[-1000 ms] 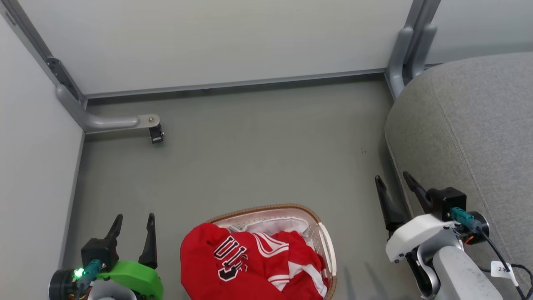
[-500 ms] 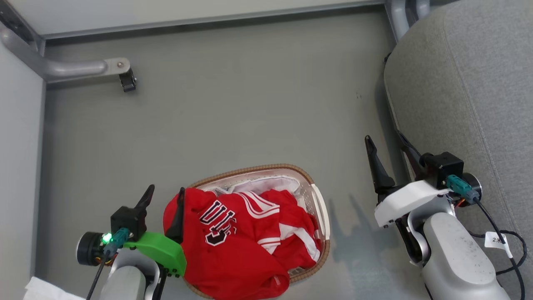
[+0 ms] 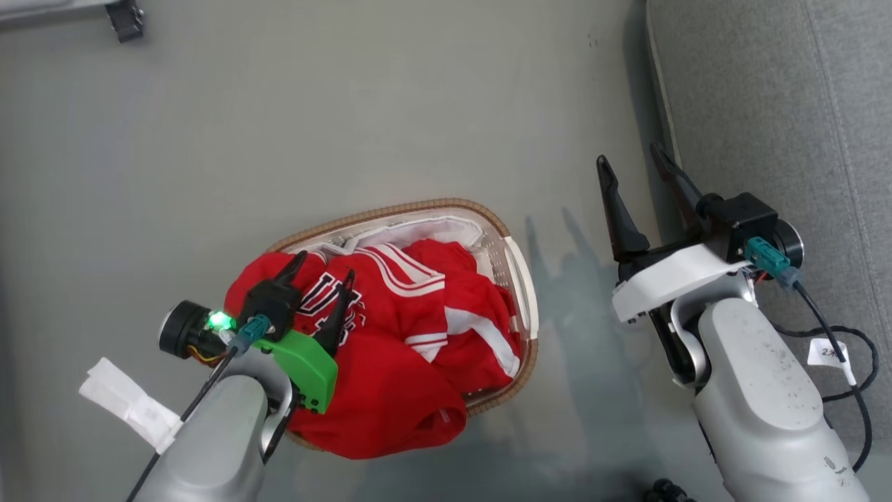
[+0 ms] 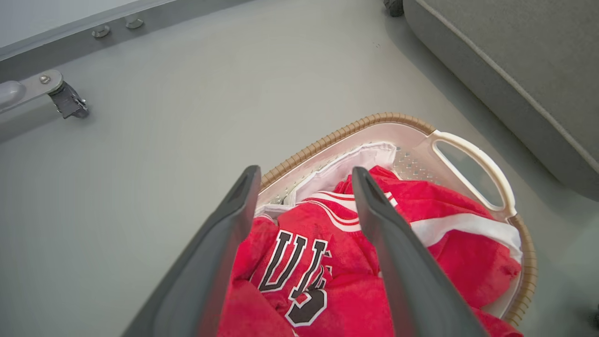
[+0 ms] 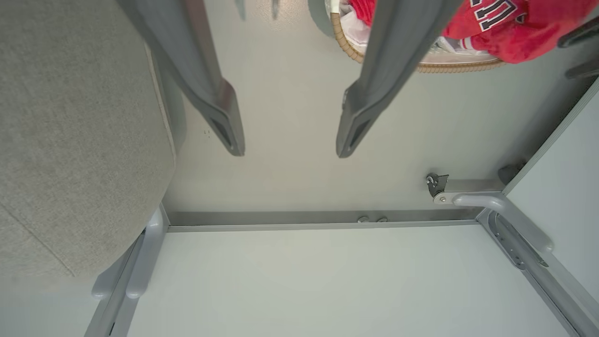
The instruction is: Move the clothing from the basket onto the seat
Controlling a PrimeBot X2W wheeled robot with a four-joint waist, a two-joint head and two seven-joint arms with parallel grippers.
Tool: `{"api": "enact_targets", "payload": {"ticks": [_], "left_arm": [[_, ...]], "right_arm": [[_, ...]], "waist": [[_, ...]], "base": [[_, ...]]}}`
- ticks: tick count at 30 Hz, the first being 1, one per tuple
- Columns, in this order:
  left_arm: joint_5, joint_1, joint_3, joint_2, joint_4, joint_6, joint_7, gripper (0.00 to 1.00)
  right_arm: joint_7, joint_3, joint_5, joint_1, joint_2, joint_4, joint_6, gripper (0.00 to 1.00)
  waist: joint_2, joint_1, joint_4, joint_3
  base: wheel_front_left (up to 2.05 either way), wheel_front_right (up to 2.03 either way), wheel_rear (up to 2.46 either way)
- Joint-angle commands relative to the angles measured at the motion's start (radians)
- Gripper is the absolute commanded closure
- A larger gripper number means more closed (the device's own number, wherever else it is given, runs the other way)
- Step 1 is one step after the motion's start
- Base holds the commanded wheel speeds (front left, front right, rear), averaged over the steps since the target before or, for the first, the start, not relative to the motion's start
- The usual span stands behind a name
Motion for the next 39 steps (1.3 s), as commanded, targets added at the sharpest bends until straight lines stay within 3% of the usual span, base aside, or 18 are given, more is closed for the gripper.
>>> {"api": "enact_targets", "payload": {"ticks": [1, 12, 18, 25, 32, 39], "left_arm": [[0.002, -0.037, -0.018, 0.016, 0.017, -0.003, 0.000, 0.00], [0.028, -0.194, -0.162, 0.054, 0.200, -0.002, 0.000, 0.00], [0.038, -0.256, -0.154, 0.065, 0.297, 0.008, 0.000, 0.00], [0.064, -0.299, -0.157, 0.064, 0.386, 0.046, 0.000, 0.00], [0.104, -0.325, -0.185, 0.057, 0.447, 0.117, 0.001, 0.00], [0.130, -0.348, -0.233, 0.030, 0.542, 0.090, 0.031, 0.00]], "right_arm": [[-0.002, 0.000, -0.006, -0.020, 0.000, -0.007, -0.001, 0.00], [-0.002, 0.019, 0.045, -0.048, 0.000, -0.059, -0.001, 0.00], [-0.002, 0.027, 0.066, -0.052, 0.000, -0.072, -0.001, 0.00], [-0.002, 0.018, 0.081, -0.039, 0.001, -0.077, -0.001, 0.00], [-0.002, 0.027, 0.089, -0.028, 0.000, -0.071, -0.001, 0.00], [-0.002, 0.054, 0.103, -0.032, 0.000, -0.060, -0.001, 0.00]], "waist": [[0.0000, -0.0002, -0.045, 0.110], [0.0000, -0.0002, -0.095, 0.239], [0.0000, -0.0002, -0.119, 0.284], [0.0000, -0.0002, -0.129, 0.308], [0.0000, -0.0002, -0.127, 0.315], [0.0000, -0.0002, -0.132, 0.310]], "base": [[0.00, 0.00, 0.00], [0.00, 0.00, 0.00], [0.00, 0.00, 0.00], [0.00, 0.00, 0.00], [0.00, 0.00, 0.00], [0.00, 0.00, 0.00]]}}
